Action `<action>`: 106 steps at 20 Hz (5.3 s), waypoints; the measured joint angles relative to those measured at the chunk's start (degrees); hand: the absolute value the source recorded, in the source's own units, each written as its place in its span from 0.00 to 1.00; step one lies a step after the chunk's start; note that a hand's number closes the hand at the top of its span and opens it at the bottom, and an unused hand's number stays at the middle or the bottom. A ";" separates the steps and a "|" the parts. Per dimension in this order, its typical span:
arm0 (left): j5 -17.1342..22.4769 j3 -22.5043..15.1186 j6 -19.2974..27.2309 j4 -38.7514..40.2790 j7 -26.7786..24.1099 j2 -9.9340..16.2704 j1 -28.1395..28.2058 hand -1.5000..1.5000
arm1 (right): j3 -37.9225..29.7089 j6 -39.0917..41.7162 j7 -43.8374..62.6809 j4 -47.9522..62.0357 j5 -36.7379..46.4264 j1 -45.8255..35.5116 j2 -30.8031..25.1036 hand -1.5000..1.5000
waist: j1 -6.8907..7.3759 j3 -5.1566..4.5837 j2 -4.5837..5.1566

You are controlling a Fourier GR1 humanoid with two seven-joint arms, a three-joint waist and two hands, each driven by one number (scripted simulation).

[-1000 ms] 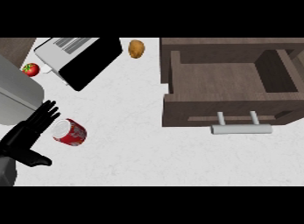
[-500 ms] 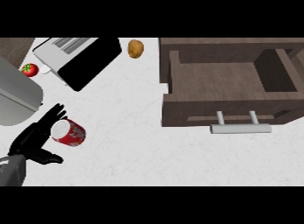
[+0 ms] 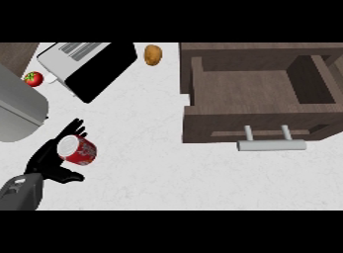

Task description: Pick up the can, place it into the drawer and close the drawer

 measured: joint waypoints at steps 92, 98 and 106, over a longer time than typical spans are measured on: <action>39.72 -33.53 73.76 -18.72 30.74 -20.24 -53.28 1.00 | 2.38 -3.61 4.87 -5.33 -2.80 -0.49 1.17 0.00 | -2.45 0.20 0.30; 44.70 -37.41 74.23 -15.19 28.93 -20.25 -53.98 1.00 | 2.53 -3.98 5.25 -5.12 -3.06 -1.28 0.41 0.00 | -3.00 0.22 0.48; 48.57 -43.45 76.91 -11.96 26.76 -20.25 -54.04 0.00 | 3.86 -5.73 7.09 -5.45 -1.67 -3.68 0.15 0.00 | -3.66 0.22 0.69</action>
